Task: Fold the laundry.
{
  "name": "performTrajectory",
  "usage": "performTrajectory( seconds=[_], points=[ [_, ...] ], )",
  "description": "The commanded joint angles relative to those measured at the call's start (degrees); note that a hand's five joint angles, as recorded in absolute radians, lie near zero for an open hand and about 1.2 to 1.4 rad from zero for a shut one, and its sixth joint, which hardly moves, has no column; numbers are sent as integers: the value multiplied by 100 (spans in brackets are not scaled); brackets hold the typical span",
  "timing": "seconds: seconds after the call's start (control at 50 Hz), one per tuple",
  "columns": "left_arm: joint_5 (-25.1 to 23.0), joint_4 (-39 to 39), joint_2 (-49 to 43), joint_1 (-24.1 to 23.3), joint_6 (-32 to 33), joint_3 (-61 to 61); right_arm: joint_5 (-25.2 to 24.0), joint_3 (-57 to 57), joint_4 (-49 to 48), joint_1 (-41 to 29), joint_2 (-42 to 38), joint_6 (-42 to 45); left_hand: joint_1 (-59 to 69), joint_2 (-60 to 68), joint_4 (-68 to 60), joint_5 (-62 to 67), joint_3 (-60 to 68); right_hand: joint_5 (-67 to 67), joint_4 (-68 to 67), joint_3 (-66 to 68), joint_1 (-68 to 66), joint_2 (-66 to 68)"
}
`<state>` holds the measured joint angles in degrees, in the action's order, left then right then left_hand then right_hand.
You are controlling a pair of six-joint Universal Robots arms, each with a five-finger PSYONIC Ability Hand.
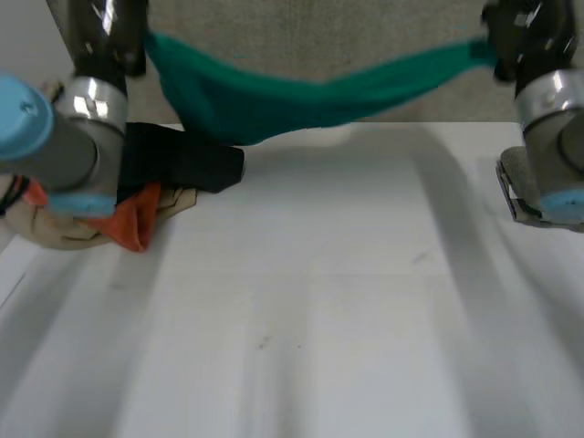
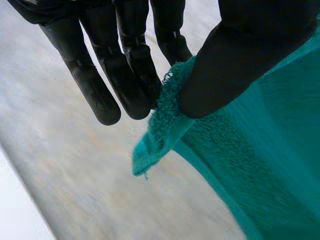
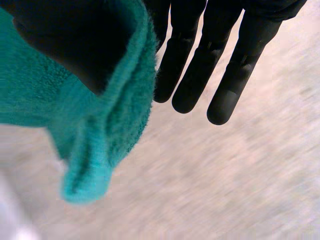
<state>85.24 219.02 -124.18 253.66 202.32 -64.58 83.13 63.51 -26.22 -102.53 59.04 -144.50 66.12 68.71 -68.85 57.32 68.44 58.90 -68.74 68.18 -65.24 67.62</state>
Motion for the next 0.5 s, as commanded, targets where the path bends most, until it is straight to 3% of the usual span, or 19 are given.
performTrajectory(
  seconds=[0.02,0.08,0.2,0.3,0.46,0.5],
  points=[
    [-288,-535,43,-36,53,-1345,-60,583,660,13,-699,79,1388,1129,-1115,1268,1156,1110,-1126,1182,-1476,1238],
    [-288,-1044,78,-36,140,-1776,-43,759,1081,57,-859,88,1388,1129,-1115,1268,1156,1110,-1126,1182,-1476,1238],
    [-245,-2670,938,7,948,-2778,-113,1242,2357,75,-684,386,1388,1129,-1115,1268,1156,1110,-1126,1182,-1476,1238],
    [-209,-3690,1975,16,1520,-3674,-157,1761,3429,320,115,905,1388,1129,-1115,1268,1156,1110,-1126,1182,-1476,1238],
    [-271,-5492,3391,-1,2232,-4510,-121,3034,5520,970,1503,3011,1388,1129,-1115,1268,1156,1110,-1126,1182,-1476,1238],
    [-288,-5827,3497,-27,2329,-4590,-157,3185,5584,1111,1663,3234,1388,1129,-1115,1268,1156,1110,-1126,1182,-1476,1238]
  ],
)
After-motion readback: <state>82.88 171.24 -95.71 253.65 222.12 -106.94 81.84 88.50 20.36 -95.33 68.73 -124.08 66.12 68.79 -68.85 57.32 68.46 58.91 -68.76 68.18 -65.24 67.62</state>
